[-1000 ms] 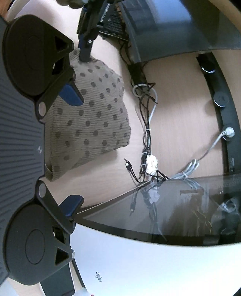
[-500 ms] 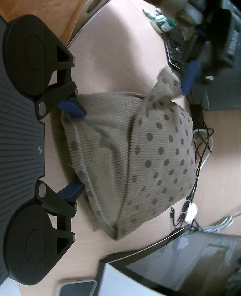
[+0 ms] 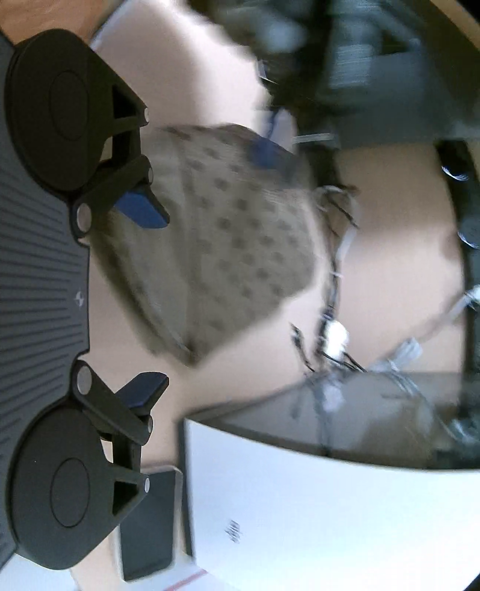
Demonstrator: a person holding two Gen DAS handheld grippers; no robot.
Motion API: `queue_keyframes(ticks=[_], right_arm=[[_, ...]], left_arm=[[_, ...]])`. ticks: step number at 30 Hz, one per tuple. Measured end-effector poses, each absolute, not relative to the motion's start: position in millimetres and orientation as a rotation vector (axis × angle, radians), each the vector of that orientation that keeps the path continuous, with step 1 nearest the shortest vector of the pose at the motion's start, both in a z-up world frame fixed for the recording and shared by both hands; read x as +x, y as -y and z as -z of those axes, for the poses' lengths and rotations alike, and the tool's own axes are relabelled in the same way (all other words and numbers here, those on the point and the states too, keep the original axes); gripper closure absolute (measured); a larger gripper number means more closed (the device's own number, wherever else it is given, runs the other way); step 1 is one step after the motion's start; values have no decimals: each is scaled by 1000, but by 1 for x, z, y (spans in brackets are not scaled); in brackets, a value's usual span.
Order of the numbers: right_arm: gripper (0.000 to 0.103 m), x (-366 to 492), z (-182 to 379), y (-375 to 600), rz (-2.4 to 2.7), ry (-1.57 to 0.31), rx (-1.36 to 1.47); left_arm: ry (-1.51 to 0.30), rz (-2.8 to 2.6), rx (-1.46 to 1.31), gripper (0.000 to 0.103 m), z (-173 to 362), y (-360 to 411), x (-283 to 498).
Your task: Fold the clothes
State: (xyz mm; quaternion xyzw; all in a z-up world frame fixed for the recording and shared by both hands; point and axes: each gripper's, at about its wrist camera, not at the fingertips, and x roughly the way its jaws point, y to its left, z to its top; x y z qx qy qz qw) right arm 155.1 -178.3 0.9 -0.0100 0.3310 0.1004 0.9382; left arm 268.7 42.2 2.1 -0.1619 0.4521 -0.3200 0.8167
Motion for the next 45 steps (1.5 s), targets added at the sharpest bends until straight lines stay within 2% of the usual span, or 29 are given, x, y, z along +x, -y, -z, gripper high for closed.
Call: queue_keyframes(ticks=[4,10,12,14,17,19,20,21,25,27,39,45], right_arm=[[17,169,-12,179,-242,-645,31],[17,209,-20,165,-271,-604,122],[17,227,-17,160,-270,-598,122],[17,251,-6,158,-287,-628,168],[17,287,18,154,-332,-714,256],[30,297,32,145,-353,-760,296],[43,291,29,136,-379,-746,283],[44,281,21,124,-406,-715,238],[45,233,-8,71,-511,-555,-2],[45,225,-8,56,-544,-537,-53],[46,266,31,136,-189,-749,45],[46,244,1,145,-259,-642,49]], left_arm=[[-991,660,-291,27,16,-35,278],[-961,559,-289,32,13,-60,296],[-953,542,-320,30,10,-73,293],[-946,532,-358,21,7,-88,289],[-942,509,-402,17,2,-107,280],[-946,474,-444,16,3,-124,276],[-948,455,-469,16,4,-132,276],[-951,435,-494,16,5,-139,277],[-940,338,-545,16,4,-162,280],[-928,307,-563,16,2,-170,281],[-937,400,-549,10,-2,-139,287],[-1017,407,-549,10,21,-118,293]])
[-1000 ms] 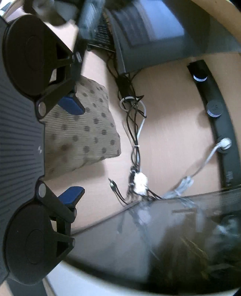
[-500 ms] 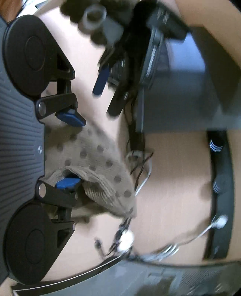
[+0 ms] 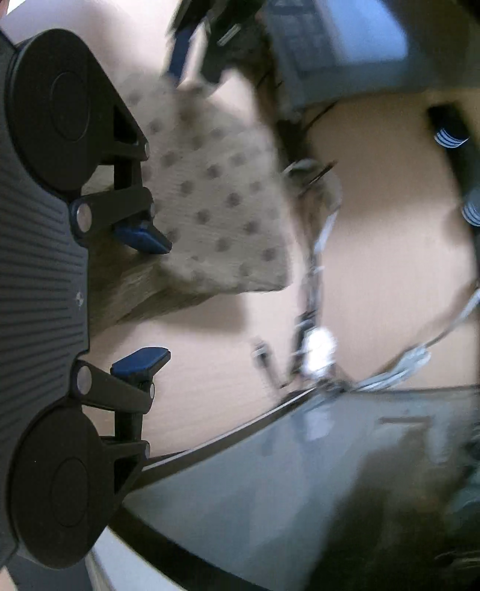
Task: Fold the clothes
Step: 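Grasp the folded garment with the right gripper and lift it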
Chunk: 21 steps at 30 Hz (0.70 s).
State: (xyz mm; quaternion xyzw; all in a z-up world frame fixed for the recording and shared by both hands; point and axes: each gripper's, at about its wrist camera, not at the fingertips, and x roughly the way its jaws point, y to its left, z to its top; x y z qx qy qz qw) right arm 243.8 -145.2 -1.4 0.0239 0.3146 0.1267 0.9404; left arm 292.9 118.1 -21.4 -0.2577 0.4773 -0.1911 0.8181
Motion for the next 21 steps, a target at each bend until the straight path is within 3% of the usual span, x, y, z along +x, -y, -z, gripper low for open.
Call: queue_keyframes(ticks=[6,10,15,21], right_arm=[[46,260,-37,134,-344,-550,81],[46,284,-34,108,-396,-579,31],[46,318,15,73,-314,-694,-268],[44,251,-37,37,-641,-494,-592]], left_arm=[[-989,397,-619,10,31,-141,282],[-987,370,-650,10,40,-161,267],[-994,397,-661,10,49,-166,242],[-923,282,-740,9,46,-203,222]])
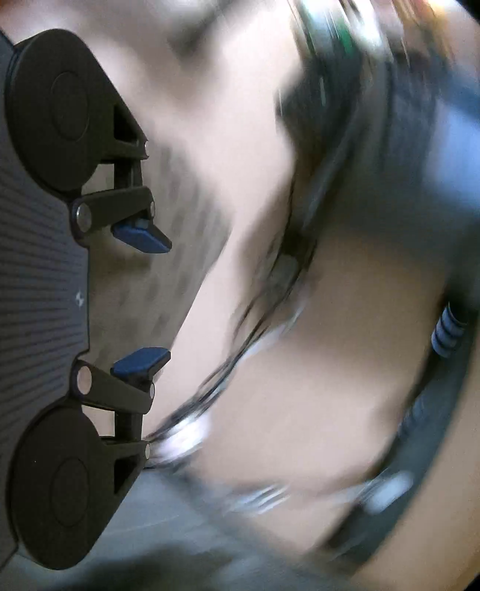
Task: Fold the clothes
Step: 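Grasp the folded garment with the right gripper and lift it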
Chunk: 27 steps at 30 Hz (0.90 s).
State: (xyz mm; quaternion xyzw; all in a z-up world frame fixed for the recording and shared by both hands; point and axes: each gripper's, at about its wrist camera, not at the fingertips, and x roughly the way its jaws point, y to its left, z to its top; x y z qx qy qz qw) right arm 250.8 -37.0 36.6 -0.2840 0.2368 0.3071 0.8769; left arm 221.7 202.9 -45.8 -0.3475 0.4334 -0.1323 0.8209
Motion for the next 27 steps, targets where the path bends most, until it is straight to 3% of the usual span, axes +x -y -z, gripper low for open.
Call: queue_keyframes(ticks=[5,10,11,13,14,15,23,27], right_arm=[[43,193,2,-23,-908,-451,-1007],[43,192,55,-34,-883,-391,-1292],[46,192,55,-34,-879,-373,-1304],[63,193,49,-36,-870,-363,-1281],[74,195,43,-37,-866,-377,-1238],[93,199,35,-37,-855,-390,-1183],[99,199,-37,4,-831,-449,-951],[102,177,-15,29,-850,-548,-977]], left_arm=[[-864,171,-809,8,43,-235,215],[-844,155,-850,8,43,-239,204],[-843,153,-856,8,43,-239,201],[-841,143,-863,7,43,-241,196],[-840,136,-868,7,44,-242,195],[-840,131,-871,7,44,-243,193],[-854,148,-882,7,48,-237,193],[-832,273,-964,7,53,-223,208]])
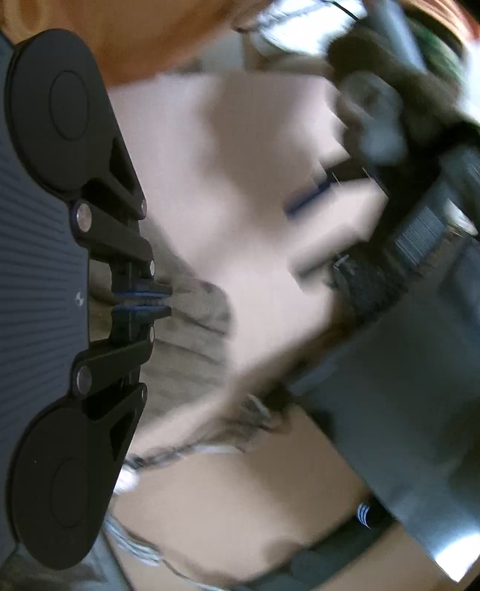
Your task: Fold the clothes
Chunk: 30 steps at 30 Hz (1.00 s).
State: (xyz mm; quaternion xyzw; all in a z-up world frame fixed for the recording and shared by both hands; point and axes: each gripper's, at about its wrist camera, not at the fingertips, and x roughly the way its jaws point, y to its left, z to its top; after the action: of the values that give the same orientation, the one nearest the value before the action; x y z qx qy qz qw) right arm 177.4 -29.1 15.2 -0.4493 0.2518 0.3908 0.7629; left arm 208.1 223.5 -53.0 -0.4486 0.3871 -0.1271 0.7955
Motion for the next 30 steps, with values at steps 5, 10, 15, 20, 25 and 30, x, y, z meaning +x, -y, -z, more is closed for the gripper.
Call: queue_keyframes(ticks=[5,10,15,20,25,30], right_arm=[[103,168,1,40,-862,-585,-938],[102,177,-5,53,-816,-586,-860],[69,221,-16,95,-639,-695,-509],[45,270,-8,134,-399,-710,-158],[42,318,16,140,-304,-795,34],[42,308,41,123,-293,-792,-196]], left_arm=[[-866,489,-1020,8,64,-176,237],[-920,496,-972,39,68,-143,250],[-888,458,-934,62,58,-148,245],[-878,428,-829,35,40,-142,252],[-977,326,-574,36,39,-108,272],[-999,282,-398,35,36,-90,270]])
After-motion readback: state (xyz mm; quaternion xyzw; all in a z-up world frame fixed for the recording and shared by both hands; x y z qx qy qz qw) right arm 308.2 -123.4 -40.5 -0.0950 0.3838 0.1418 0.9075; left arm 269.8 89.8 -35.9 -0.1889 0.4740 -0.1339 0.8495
